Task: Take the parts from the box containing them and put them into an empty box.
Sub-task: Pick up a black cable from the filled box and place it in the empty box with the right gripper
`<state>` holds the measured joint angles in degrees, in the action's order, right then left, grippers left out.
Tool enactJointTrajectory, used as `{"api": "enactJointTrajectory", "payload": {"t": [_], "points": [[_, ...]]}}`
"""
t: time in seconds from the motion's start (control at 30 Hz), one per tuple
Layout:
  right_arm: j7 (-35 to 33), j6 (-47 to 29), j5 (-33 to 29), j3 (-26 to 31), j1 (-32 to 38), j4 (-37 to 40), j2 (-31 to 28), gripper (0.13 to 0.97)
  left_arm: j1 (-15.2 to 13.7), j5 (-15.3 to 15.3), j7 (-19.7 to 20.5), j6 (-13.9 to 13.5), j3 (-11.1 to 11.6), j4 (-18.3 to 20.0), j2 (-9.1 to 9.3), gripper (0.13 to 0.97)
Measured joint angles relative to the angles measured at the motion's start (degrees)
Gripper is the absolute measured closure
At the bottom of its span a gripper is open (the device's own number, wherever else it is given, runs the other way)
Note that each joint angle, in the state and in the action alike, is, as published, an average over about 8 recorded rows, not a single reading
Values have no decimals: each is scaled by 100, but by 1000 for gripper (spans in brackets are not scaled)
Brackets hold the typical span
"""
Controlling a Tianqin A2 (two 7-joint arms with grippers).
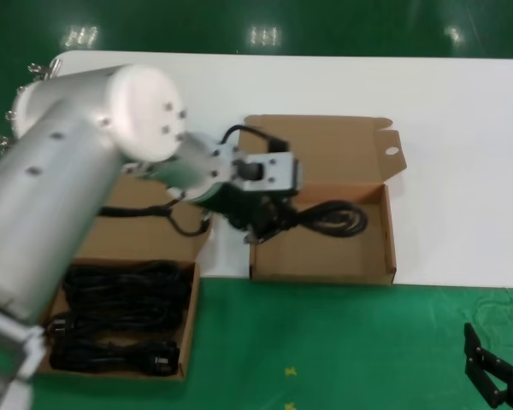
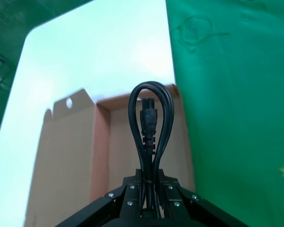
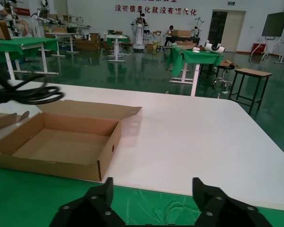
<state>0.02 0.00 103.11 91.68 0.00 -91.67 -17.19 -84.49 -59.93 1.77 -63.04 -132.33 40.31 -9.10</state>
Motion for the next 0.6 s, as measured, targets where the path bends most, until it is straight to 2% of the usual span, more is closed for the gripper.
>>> {"api": "enactJointTrajectory", "payload": {"t": [0.1, 0.17, 0.3, 0.37, 0.47, 0.6], "points": [[0, 0, 0, 0, 0, 0, 0, 602, -269, -242, -151, 379, -378, -557, 357, 888], [0, 0, 0, 0, 0, 0, 0, 547, -428, -529, -203, 672, -764, -841, 534, 889], [0, 0, 0, 0, 0, 0, 0, 438, -650, -1174, -235, 1252, -1629, -1203, 762, 889], [0, 0, 0, 0, 0, 0, 0, 383, -699, -1404, -253, 1479, -1953, -1296, 821, 889], [0, 0, 0, 0, 0, 0, 0, 345, -716, -1610, -313, 1761, -2269, -1383, 870, 889], [0, 0, 0, 0, 0, 0, 0, 268, -684, -1696, -397, 2035, -2447, -1418, 896, 887]]}}
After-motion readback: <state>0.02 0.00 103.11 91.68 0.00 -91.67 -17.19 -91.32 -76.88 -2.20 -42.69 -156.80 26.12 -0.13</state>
